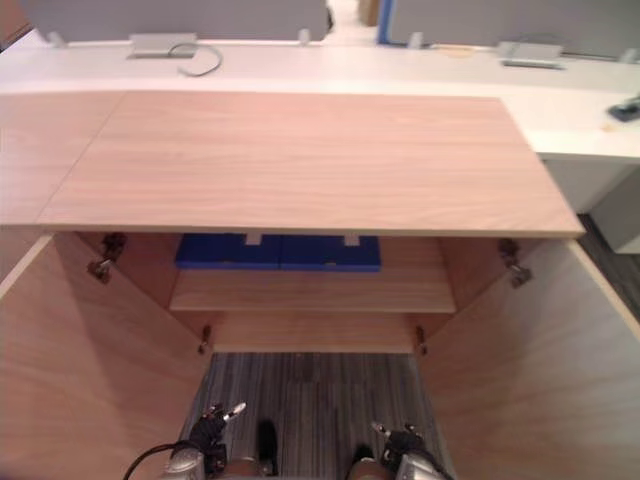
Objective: Walk over to the cabinet, pick up the folder, carry it to the office cabinet, place the folder inside the office cabinet, then close the office cabinet door
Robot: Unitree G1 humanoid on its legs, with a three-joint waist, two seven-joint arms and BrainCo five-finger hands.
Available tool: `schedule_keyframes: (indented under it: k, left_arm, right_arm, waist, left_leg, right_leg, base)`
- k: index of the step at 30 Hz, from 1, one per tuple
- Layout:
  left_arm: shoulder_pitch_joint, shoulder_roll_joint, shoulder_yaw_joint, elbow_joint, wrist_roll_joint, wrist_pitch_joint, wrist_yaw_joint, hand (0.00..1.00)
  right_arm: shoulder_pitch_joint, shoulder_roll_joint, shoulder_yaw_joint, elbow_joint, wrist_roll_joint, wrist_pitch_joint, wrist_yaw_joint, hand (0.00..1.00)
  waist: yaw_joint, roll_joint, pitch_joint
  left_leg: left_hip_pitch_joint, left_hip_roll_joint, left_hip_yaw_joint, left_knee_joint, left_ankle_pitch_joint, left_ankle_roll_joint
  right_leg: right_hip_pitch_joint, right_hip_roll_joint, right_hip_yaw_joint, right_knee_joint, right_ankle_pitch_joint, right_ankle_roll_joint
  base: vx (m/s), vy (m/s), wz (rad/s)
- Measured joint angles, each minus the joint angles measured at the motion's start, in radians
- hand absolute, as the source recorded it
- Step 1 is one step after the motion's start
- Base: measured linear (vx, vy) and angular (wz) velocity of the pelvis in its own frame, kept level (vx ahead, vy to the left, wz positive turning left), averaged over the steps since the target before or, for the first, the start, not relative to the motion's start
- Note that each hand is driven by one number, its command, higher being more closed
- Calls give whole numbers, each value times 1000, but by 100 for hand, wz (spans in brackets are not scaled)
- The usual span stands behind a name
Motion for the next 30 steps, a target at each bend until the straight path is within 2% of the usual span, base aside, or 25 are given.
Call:
schedule_keyframes:
  k: [6, 8, 9, 10, 12, 13, 15, 16, 18, 20, 23, 27, 30]
  left_arm:
    - [-9, -19, 39, 39, 53, -4, -1, 0]
    - [-9, -22, 57, 43, 60, -5, 0, 0]
    - [-8, -26, 83, 47, 59, -3, 0, 0]
    - [-9, -27, 94, 53, 56, -2, 1, 0]
    - [-8, -28, 127, 54, 40, 1, 4, 0]
    - [-6, -31, 142, 55, 38, 3, 6, 0]
    - [-3, -35, 155, 54, 35, 3, 10, 0]
    - [3, -36, 158, 54, 18, 2, 12, 0]
    - [16, -33, 158, 55, -1, 2, 19, 0]
    - [37, -9, 157, 76, -14, 3, 24, 0]
    - [60, 22, 175, 104, -45, 12, 32, 0]
    - [56, 19, 179, 113, -68, 14, 33, 0]
    - [54, -1, 179, 114, -86, 15, 34, 0]
  right_arm:
    - [41, 13, 30, -65, 61, -7, -10, 0]
    - [47, 15, 30, -69, 61, -8, -10, 0]
    - [52, 15, 29, -69, 62, -12, -10, 0]
    - [51, 15, 29, -69, 62, -15, -10, 0]
    - [64, 19, 20, -70, 67, -22, -14, 0]
    - [73, 19, 6, -71, 73, -24, -15, 0]
    - [96, 19, -25, -69, 88, -24, -16, 0]
    - [113, 20, -48, -65, 105, -24, -20, 0]
    - [120, 19, -74, -54, 105, -23, -24, 0]
    - [104, 13, -101, -3, 111, -25, -26, 0]
    - [87, 14, -107, 40, 138, -28, -27, 0]
    - [88, 2, -107, 57, 140, -30, -28, 0]
    - [87, -17, -115, 62, 162, -40, -30, 0]
  waist:
    - [-16, -4, -4]
    - [-17, -5, -5]
    - [-17, -4, -15]
    - [-16, -4, -18]
    - [-16, -7, -28]
    - [-18, -8, -37]
    - [-18, -9, -45]
    - [-19, -7, -53]
    - [-21, -6, -68]
    - [-13, 3, -98]
    - [-18, -11, -106]
    - [-21, -4, -103]
    - [-20, 25, -99]
  left_leg:
    - [94, -6, 144, 0, -35, 6]
    - [107, 0, 176, 0, -39, 4]
    - [113, 13, 207, 0, -47, 5]
    - [116, 19, 220, 1, -49, 4]
    - [129, 39, 252, 1, -56, -8]
    - [132, 44, 261, 1, -59, -14]
    - [138, 51, 267, 2, -64, -26]
    - [142, 56, 270, 2, -69, -35]
    - [141, 71, 267, 2, -82, -53]
    - [140, 99, 246, 7, -105, -75]
    - [141, 136, 259, 59, -119, -75]
    - [145, 156, 259, 171, -159, -74]
    - [159, 169, 255, 222, -206, -69]
  right_leg:
    - [-13, -12, 109, 57, -10, 3]
    - [-14, -25, 76, 64, -18, -4]
    - [-16, -45, 3, 67, -21, -26]
    - [-16, -52, -26, 68, -21, -36]
    - [-17, -60, -94, 76, -16, -89]
    - [-18, -59, -114, 77, -15, -99]
    - [-18, -56, -124, 84, -16, -98]
    - [-19, -52, -127, 88, -21, -86]
    - [-18, -26, -122, 60, -19, -62]
    - [6, 52, -77, -70, 52, -48]
    - [57, 119, -21, -210, 123, -46]
    - [87, 119, 29, -221, 123, -47]
    - [100, 125, 58, -223, 122, -47]
  base:
    - [-16, 17, -61]
    - [-20, -5, -60]
    - [-13, -12, -58]
    - [-7, -21, -68]
    - [6, -39, -59]
    - [14, -38, -43]
    - [39, -37, -18]
    - [75, -54, -19]
    - [81, -52, -33]
    - [101, -68, -79]
    - [134, -120, -76]
    - [150, -70, -51]
    - [71, 17, -36]
